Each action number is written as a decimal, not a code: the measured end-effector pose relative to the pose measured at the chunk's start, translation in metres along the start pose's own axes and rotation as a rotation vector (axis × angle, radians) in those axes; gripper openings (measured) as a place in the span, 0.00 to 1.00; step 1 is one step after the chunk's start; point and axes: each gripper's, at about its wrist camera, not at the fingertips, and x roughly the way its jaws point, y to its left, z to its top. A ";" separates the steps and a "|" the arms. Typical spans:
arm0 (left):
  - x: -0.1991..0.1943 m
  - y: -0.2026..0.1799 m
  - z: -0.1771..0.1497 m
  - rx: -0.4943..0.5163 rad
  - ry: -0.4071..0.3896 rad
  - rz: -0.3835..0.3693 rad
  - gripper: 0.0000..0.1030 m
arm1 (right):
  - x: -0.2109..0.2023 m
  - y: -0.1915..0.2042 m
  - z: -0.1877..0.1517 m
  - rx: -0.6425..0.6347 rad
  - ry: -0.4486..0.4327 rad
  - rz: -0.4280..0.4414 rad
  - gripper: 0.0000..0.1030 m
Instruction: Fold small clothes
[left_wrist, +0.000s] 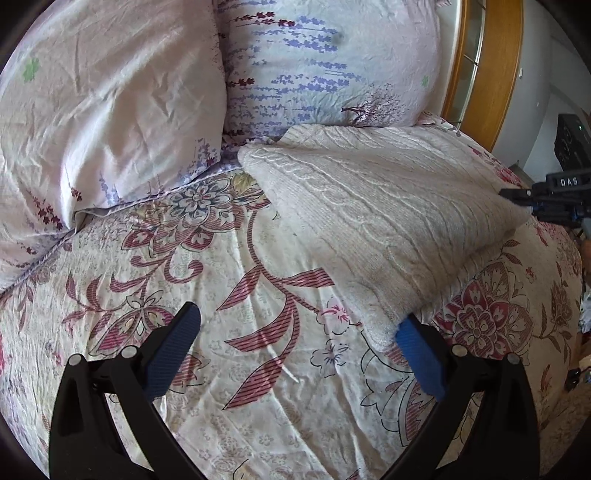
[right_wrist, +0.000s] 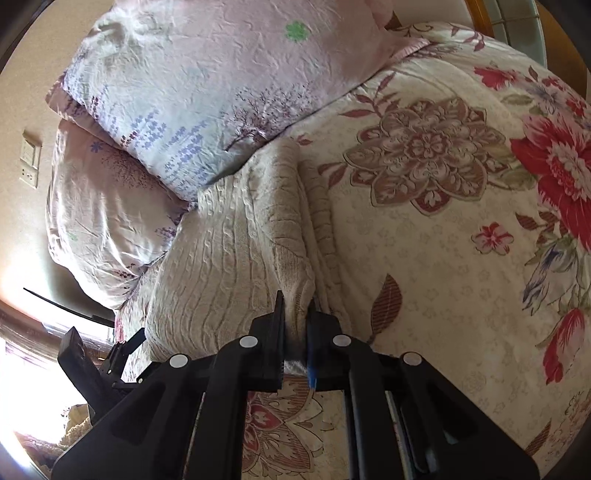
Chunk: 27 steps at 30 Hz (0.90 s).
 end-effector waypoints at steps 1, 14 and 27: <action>0.001 0.000 0.000 -0.003 0.004 0.006 0.98 | 0.003 -0.001 -0.002 0.003 0.008 -0.005 0.09; -0.007 0.001 -0.001 0.036 0.017 -0.044 0.98 | 0.006 -0.003 -0.018 -0.045 -0.004 -0.022 0.08; -0.013 0.090 0.037 -0.516 -0.027 -0.386 0.98 | -0.024 -0.009 0.030 0.021 -0.074 0.037 0.71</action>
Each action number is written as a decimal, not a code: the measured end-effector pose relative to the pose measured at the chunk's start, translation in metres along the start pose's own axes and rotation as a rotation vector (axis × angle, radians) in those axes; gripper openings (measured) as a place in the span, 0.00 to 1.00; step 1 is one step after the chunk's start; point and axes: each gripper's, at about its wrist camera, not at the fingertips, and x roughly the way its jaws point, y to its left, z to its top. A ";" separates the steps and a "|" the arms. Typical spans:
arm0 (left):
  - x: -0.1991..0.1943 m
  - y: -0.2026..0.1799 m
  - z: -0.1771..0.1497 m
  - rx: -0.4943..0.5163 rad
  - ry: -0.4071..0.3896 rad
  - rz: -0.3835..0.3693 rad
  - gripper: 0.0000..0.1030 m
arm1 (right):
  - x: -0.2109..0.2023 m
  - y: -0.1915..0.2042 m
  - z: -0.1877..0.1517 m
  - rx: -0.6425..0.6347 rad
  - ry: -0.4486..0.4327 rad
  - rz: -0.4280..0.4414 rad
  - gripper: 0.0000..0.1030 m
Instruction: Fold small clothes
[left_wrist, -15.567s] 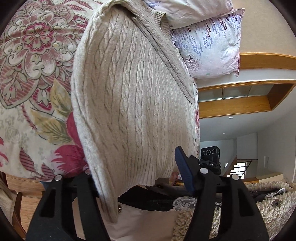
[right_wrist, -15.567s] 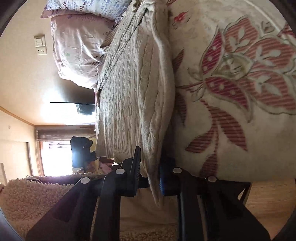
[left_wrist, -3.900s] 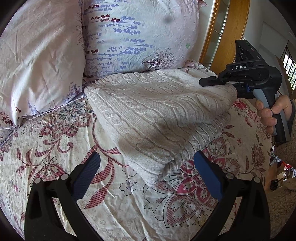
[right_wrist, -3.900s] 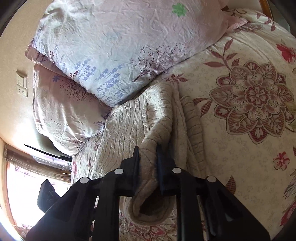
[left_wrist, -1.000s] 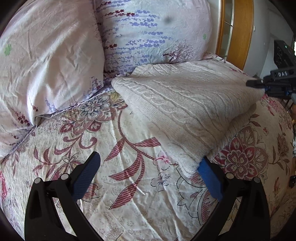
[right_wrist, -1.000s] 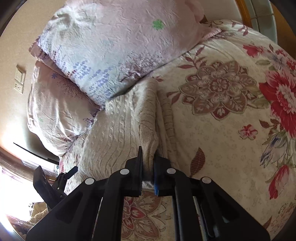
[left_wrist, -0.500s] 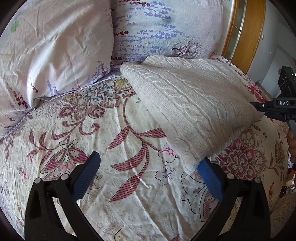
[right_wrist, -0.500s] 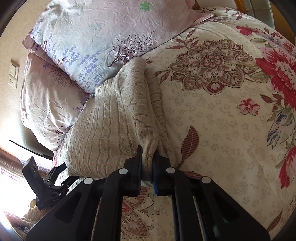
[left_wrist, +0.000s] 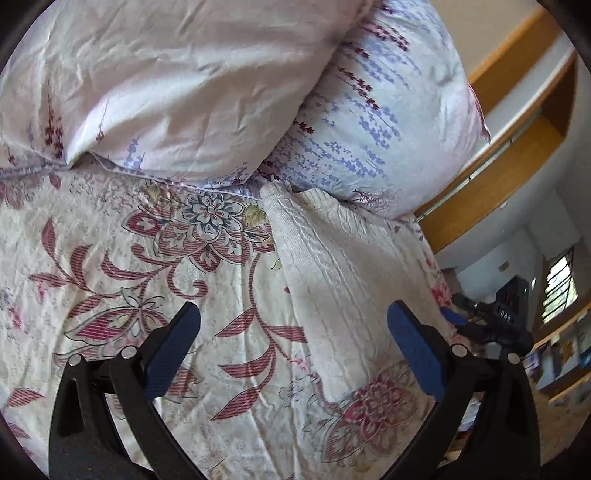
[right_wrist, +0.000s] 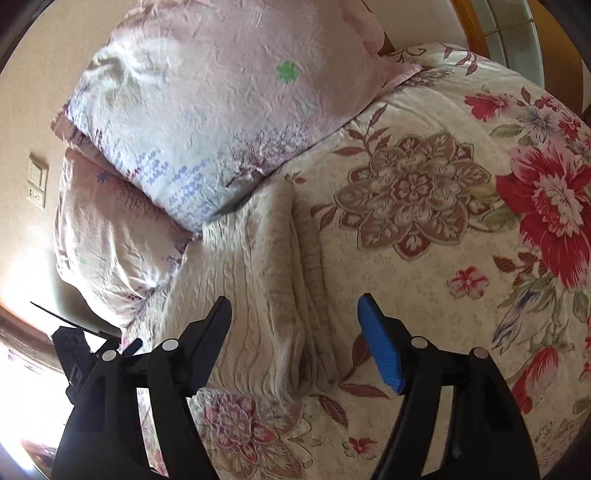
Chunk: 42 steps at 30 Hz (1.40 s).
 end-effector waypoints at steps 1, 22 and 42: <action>0.008 0.004 0.007 -0.060 0.020 -0.025 0.98 | 0.003 -0.001 0.008 0.016 0.011 -0.001 0.74; 0.140 -0.025 0.039 -0.172 0.270 -0.057 0.91 | 0.107 -0.009 0.058 0.186 0.282 0.061 0.81; 0.155 -0.025 0.029 -0.246 0.247 -0.090 0.57 | 0.116 -0.023 0.033 0.240 0.309 0.242 0.43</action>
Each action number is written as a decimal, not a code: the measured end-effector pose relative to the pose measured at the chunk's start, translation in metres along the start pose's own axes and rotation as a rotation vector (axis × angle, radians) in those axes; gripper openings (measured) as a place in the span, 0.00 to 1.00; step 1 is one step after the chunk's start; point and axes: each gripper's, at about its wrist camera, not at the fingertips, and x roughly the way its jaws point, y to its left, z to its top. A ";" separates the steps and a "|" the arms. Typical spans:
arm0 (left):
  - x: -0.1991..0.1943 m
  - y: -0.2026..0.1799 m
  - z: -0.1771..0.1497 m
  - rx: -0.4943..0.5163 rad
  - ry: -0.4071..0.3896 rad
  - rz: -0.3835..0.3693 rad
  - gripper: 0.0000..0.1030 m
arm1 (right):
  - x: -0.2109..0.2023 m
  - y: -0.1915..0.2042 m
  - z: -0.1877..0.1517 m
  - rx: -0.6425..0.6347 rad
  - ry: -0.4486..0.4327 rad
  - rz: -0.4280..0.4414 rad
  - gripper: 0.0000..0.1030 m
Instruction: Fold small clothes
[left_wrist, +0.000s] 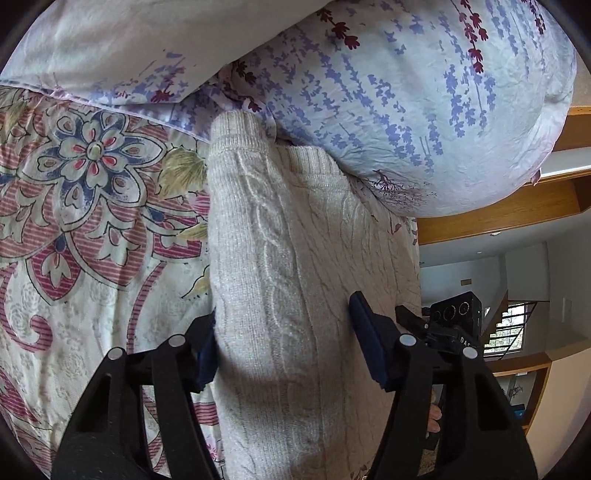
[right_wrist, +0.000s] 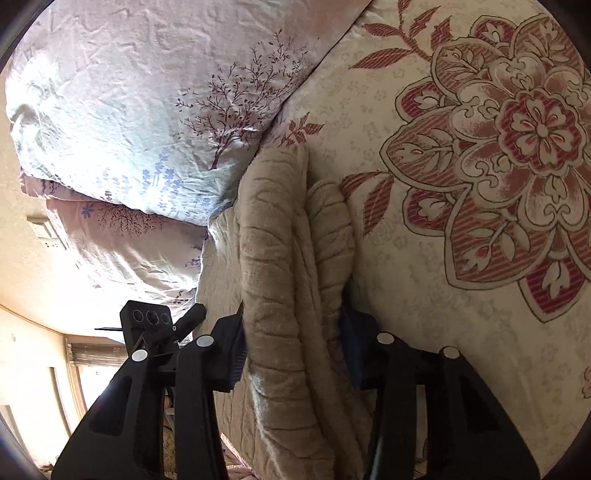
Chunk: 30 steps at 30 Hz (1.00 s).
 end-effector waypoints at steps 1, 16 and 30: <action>0.000 0.000 -0.001 0.000 -0.003 -0.003 0.53 | 0.001 0.000 -0.001 -0.001 -0.001 0.001 0.42; -0.103 0.022 -0.030 0.077 -0.080 -0.017 0.34 | 0.059 0.087 -0.044 -0.141 0.094 0.114 0.33; -0.124 0.057 -0.028 0.175 -0.176 0.424 0.48 | 0.140 0.128 -0.056 -0.359 0.130 -0.195 0.40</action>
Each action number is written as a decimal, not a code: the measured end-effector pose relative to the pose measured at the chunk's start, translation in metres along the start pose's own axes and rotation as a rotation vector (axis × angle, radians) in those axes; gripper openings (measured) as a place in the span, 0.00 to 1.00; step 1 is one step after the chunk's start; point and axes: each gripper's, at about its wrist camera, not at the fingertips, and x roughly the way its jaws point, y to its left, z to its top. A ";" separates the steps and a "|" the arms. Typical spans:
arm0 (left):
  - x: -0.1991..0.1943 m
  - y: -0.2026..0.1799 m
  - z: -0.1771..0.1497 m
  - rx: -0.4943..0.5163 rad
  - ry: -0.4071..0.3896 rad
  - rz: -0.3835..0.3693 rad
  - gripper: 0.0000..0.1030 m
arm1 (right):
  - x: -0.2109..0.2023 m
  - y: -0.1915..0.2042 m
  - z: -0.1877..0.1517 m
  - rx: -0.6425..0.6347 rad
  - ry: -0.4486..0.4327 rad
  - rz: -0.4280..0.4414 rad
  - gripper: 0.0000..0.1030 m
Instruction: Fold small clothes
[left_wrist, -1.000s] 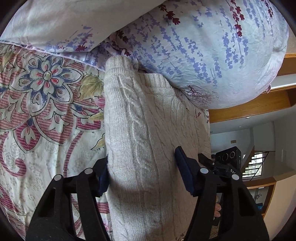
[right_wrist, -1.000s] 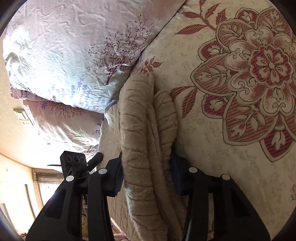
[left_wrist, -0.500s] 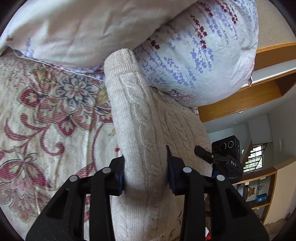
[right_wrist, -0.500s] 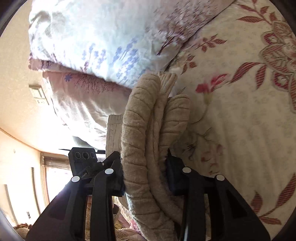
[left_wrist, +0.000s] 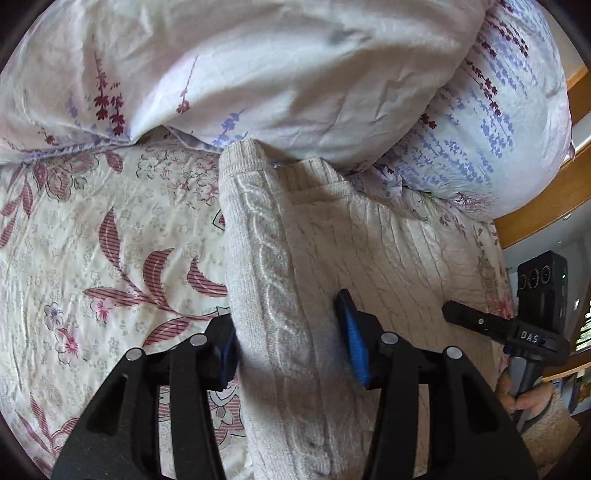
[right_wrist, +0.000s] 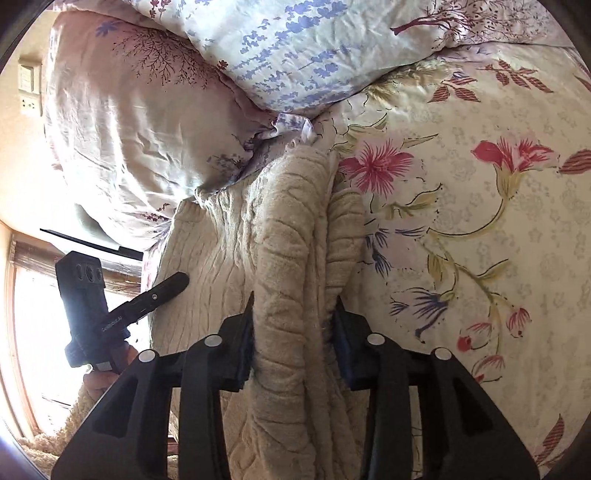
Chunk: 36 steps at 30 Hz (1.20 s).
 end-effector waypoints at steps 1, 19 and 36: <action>-0.003 -0.006 0.000 0.033 -0.017 0.044 0.50 | -0.002 0.001 0.004 0.011 -0.002 0.005 0.42; -0.002 -0.104 -0.024 0.274 -0.100 0.267 0.98 | 0.018 -0.005 0.033 0.056 -0.072 -0.006 0.20; -0.007 -0.100 -0.027 0.284 -0.111 0.309 0.98 | 0.019 -0.008 0.021 0.058 -0.190 -0.198 0.09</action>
